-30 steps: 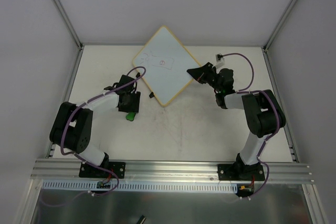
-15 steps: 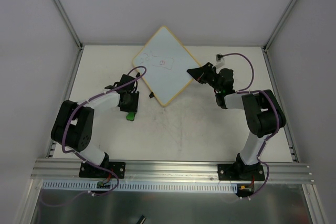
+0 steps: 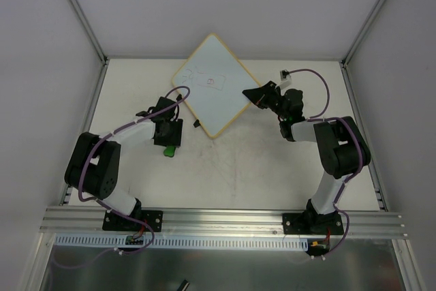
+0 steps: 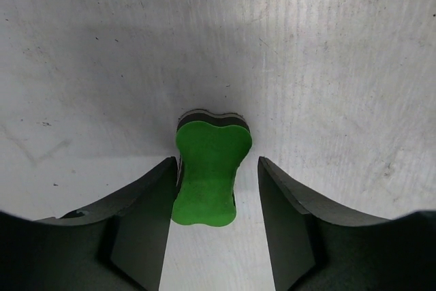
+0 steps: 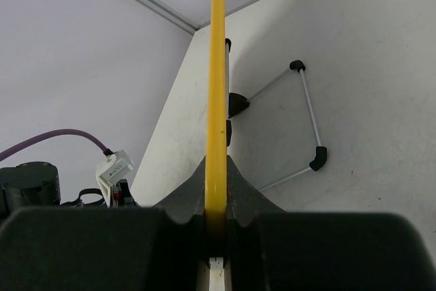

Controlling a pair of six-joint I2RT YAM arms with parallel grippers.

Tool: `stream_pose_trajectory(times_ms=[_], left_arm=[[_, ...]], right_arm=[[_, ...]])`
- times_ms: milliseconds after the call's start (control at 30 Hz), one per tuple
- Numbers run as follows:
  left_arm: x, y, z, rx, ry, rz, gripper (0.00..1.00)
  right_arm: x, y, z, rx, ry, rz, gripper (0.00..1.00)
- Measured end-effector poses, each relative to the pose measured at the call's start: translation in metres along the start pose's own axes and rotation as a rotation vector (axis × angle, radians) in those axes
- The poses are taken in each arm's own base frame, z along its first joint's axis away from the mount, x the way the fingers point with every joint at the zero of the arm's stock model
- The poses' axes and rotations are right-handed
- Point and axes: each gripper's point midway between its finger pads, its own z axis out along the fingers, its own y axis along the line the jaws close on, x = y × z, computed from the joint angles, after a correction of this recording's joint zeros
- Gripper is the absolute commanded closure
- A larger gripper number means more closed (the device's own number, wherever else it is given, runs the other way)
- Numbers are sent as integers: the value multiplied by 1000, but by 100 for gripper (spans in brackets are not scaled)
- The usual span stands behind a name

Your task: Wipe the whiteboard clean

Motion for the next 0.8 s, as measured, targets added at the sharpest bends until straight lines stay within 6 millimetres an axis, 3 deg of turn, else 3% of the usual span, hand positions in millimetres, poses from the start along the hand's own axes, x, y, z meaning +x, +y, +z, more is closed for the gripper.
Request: stream_pose_trajectory(times_ms=[100,233,433,500,600,800], left_arm=[[-2,0,-4,-4,-14,-4,64],[-2,1,-5,-7,-14,-4,68],[0,3,-4,-18,2,-5,40],[2,4,-4,-24,12,-6,36],[2,5,-4,-30,12,-10,35],[2,6,-4,-37,11,-9,42]], right_arm=[[0,-1,0,0,0,1,100],[0,-1,0,-4,0,2,100],[0,-1,0,-7,-1,4,100],[0,-1,0,-7,-1,4,100],[0,-1,0,-7,-1,5,100],[0,-1,0,-11,-1,5,100]])
